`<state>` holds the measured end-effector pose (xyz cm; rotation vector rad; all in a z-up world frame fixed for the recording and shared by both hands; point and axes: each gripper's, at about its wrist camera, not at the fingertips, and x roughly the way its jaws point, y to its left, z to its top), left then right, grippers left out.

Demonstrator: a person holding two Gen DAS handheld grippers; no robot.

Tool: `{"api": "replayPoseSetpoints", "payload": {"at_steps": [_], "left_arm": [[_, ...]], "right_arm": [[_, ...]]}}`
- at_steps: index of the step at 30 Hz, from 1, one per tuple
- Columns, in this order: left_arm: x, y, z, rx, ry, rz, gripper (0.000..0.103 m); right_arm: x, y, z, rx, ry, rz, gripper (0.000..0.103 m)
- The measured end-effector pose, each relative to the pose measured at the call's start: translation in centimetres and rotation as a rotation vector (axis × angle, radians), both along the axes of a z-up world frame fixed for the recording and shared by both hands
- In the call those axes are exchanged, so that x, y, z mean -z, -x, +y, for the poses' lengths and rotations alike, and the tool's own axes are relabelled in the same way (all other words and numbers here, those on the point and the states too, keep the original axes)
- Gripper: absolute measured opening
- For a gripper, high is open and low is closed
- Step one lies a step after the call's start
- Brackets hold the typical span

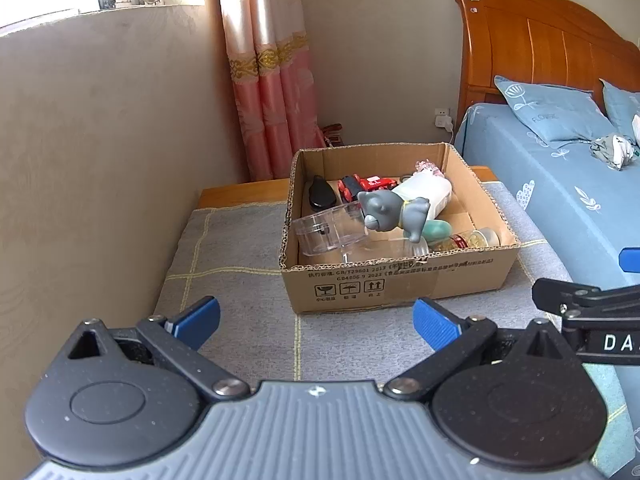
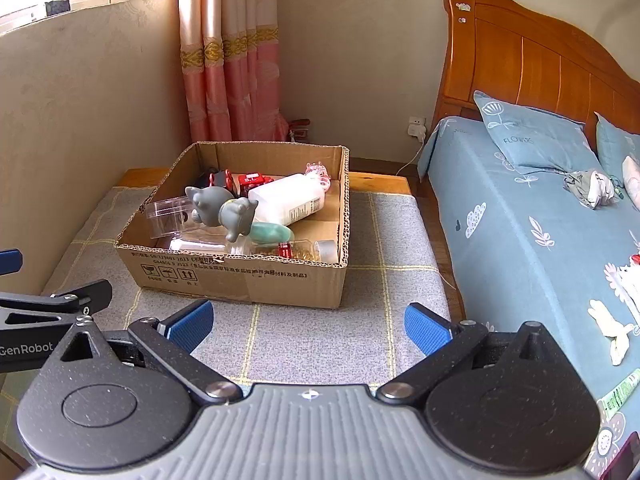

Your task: Organize rigid objects

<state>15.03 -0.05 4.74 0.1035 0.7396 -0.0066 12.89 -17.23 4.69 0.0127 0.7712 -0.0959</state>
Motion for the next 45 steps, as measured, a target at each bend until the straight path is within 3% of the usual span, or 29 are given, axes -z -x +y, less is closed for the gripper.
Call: {"api": "replayPoseSetpoints", "payload": {"at_steps": [45], "left_arm": [[-0.65,0.21,-0.51,0.004,-0.001,-0.004,0.102]], "right_arm": [[-0.55,0.23,-0.46,0.015,-0.003,-0.027,0.103]]}}
